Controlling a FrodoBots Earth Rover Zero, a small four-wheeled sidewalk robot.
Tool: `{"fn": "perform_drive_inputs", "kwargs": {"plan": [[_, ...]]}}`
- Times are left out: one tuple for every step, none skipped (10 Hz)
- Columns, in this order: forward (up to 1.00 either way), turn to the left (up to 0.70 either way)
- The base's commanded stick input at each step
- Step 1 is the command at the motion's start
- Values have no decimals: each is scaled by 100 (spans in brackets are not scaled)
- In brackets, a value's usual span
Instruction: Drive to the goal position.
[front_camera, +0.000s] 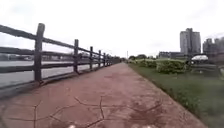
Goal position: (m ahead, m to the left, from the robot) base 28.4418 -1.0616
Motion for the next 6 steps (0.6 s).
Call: {"fn": "perform_drive_inputs", "kwargs": {"plan": [[100,0],[100,0],[100,-35],[100,-40],[100,-40],[100,-13]]}}
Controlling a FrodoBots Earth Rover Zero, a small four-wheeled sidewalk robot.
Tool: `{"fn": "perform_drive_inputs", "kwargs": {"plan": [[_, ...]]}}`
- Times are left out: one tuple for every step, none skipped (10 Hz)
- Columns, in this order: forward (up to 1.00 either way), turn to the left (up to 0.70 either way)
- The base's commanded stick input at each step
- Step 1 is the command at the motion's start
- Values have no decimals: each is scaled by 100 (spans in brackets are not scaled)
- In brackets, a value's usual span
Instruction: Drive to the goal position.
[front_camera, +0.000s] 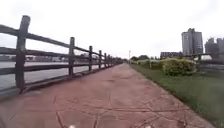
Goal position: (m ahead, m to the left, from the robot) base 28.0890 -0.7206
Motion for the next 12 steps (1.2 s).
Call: {"fn": "perform_drive_inputs", "kwargs": {"plan": [[100,-40],[100,-11],[100,0],[100,0],[100,0],[100,0],[100,0],[100,0],[100,0],[100,0],[100,0],[100,0]]}}
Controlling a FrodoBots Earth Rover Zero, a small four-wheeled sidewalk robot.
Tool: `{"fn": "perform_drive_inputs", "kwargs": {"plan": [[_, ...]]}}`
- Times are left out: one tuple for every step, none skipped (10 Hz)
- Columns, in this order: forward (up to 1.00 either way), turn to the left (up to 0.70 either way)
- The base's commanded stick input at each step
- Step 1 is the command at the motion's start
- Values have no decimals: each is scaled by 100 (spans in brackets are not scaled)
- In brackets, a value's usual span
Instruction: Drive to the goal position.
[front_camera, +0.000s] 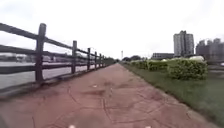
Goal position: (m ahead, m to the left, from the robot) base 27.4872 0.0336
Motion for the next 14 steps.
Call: {"fn": "perform_drive_inputs", "kwargs": {"plan": [[100,0],[100,0],[100,0],[100,0],[100,0],[100,0],[100,0],[100,0],[100,-40],[100,-40],[100,-40],[100,-40],[100,-14],[100,1]]}}
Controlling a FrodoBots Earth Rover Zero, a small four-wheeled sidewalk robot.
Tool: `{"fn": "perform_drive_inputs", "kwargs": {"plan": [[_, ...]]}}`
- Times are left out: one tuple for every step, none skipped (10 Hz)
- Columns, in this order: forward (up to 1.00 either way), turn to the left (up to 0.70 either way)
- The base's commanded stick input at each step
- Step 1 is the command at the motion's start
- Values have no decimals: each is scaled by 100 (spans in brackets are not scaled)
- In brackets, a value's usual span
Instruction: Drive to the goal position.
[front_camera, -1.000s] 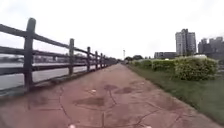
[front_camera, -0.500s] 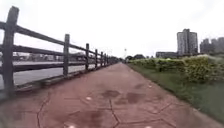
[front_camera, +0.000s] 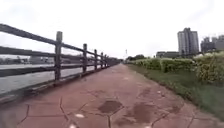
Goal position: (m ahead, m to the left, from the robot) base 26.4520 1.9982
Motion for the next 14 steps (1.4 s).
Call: {"fn": "perform_drive_inputs", "kwargs": {"plan": [[100,1],[100,1],[100,1],[100,1],[100,1],[100,1],[100,1],[100,1],[100,1],[100,1],[100,1],[100,1],[100,1],[100,1]]}}
